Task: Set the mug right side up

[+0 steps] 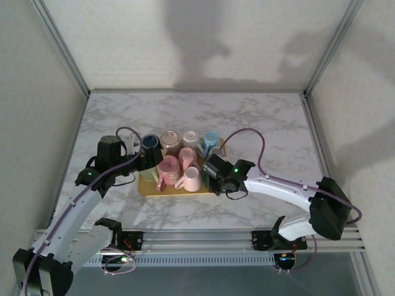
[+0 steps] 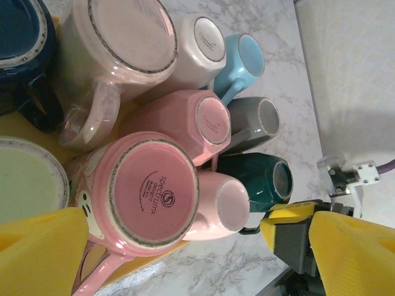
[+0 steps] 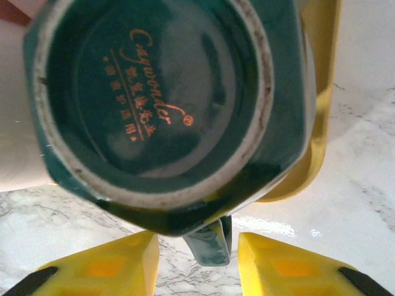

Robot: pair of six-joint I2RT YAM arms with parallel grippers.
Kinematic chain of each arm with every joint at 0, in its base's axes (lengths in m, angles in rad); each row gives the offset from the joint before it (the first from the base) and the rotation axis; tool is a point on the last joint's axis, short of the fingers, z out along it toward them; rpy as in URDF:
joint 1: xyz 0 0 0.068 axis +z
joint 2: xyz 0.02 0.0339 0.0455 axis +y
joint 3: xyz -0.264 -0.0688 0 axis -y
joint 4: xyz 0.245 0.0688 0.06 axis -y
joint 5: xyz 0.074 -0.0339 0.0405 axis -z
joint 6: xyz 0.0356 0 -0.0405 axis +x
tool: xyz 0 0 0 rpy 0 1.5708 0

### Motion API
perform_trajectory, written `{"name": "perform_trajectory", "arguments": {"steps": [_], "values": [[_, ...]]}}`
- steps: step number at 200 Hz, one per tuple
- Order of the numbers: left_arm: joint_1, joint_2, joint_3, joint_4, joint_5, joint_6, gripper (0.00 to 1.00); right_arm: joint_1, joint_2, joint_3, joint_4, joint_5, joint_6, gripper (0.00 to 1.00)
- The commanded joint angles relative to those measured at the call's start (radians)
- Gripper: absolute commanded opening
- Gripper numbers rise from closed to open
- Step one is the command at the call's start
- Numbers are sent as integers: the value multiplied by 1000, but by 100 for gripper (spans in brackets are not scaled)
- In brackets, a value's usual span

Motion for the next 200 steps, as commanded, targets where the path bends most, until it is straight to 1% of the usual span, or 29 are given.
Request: {"name": "perform_trajectory", "arguments": {"steps": [1,31,57,99,123,140,166,200], "values": [[8,-2,-16,25,4,-9,93,12,23,-17,2,48,-21,39],[9,-2,-19,29,3,-8,93,13,47,-20,8,64,-27,38],[9,-6,-20,28,-2,-4,93,12,61,-28,19,77,-28,36],[9,-10,-26,27,-9,-3,93,12,68,-38,42,87,-47,27],[9,-11,-23,25,-15,-2,93,12,65,-31,38,81,-65,20],[10,-9,-11,23,-17,-4,93,15,44,-18,16,72,-77,13],[9,-3,12,24,-19,-19,93,15,-10,-5,-15,52,-93,7],[11,9,40,36,-13,-43,92,13,-85,54,-70,-38,-130,3]]}}
